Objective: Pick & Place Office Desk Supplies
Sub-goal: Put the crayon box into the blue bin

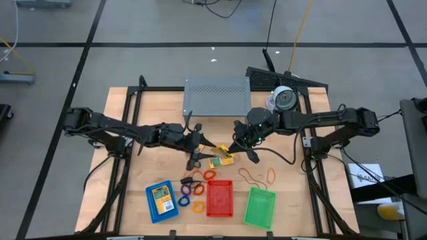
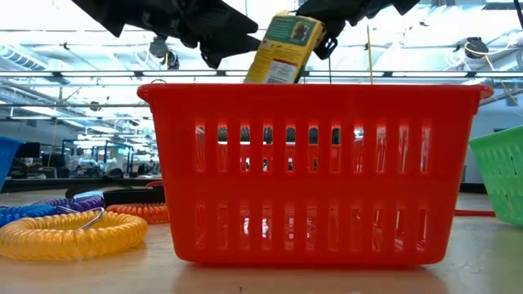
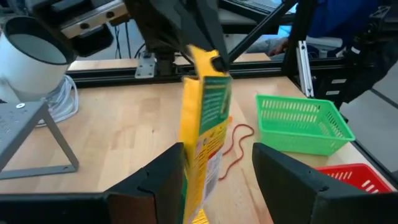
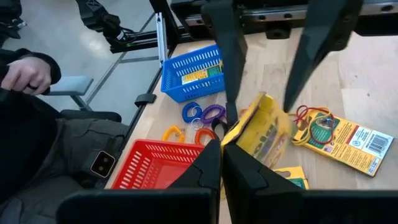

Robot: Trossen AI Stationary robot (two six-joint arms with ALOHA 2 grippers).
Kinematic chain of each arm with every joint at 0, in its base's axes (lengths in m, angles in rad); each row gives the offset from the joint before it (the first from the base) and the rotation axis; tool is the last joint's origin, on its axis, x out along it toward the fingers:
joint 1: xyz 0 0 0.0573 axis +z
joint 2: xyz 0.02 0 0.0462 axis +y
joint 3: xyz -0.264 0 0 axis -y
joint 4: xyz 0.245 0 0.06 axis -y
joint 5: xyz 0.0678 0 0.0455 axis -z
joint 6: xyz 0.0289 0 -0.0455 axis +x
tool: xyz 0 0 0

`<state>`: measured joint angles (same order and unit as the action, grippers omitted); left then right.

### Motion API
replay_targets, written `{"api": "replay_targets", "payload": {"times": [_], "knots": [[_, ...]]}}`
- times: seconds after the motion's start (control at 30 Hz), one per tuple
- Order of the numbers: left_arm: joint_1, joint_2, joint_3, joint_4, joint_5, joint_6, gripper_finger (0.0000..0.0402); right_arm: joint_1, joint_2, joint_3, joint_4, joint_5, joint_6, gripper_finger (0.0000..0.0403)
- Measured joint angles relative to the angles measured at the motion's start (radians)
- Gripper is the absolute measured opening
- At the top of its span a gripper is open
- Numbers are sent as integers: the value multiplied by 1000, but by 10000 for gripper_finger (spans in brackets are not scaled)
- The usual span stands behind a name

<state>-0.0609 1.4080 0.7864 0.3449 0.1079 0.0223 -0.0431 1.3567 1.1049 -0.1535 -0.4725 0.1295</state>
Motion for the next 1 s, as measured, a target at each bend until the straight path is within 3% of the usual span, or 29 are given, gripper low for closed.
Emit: {"api": "replay_targets", "payload": {"times": [0.23,0.43,1.0], "knots": [[20,-8,0,-5,2,0,200,13,0,0,-7,0,0,0],[35,-8,0,-22,84,-39,200,12,0,0,-5,0,5,0],[34,-7,0,-60,162,-93,200,12,0,-1,68,1,14,0]]}}
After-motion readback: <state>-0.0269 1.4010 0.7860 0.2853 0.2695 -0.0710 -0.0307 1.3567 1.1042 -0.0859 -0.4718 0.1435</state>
